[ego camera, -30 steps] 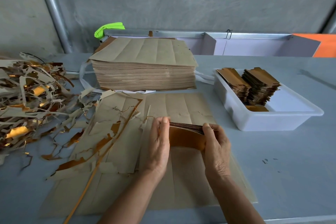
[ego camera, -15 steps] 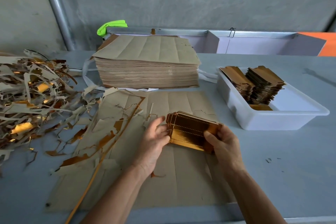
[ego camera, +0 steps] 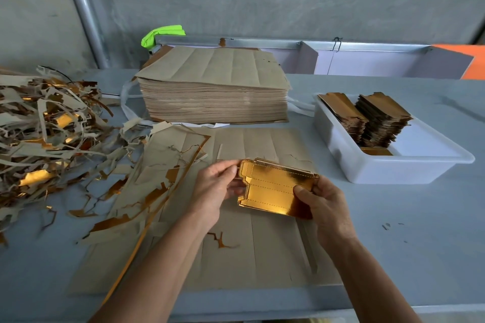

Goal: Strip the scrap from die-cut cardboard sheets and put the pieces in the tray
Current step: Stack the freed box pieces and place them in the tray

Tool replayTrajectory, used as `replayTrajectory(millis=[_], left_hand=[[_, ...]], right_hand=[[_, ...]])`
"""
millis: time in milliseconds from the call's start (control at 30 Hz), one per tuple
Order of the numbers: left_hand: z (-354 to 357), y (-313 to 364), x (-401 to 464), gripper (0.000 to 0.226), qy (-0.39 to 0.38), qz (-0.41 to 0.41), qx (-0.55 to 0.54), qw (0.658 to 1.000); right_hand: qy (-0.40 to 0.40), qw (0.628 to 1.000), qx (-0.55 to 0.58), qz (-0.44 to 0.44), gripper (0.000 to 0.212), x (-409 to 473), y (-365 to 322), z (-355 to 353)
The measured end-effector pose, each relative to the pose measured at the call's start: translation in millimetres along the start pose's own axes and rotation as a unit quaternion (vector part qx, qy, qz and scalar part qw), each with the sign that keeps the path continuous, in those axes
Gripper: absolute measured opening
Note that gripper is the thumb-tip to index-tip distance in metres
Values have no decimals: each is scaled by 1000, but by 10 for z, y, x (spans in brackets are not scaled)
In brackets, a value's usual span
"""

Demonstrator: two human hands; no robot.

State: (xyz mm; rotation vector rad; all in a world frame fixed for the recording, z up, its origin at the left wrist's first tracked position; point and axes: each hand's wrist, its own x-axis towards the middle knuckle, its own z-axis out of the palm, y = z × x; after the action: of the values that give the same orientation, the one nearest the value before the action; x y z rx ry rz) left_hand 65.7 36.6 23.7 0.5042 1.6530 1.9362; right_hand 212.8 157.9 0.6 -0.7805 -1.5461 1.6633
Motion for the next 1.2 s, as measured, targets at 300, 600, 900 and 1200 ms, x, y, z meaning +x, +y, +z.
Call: replayTrajectory(millis=[300,600,900,1200], left_hand=[[-4,-69,-5,23,-98,31,144,984],[33,-204,-55,20,-59,33,263,962],[58,-57,-18,24,-72,73,351,931],[359,309,111,18,-58,122,293,946]], right_hand=[[-44,996,-39,-74,25,-39,-44,39],[-27,982,-172,-76,18,-214,-59,62],[-33,973,-213,-80,20,-140,-116,53],[-2,996,-90,-28,20,147,-482,-70]])
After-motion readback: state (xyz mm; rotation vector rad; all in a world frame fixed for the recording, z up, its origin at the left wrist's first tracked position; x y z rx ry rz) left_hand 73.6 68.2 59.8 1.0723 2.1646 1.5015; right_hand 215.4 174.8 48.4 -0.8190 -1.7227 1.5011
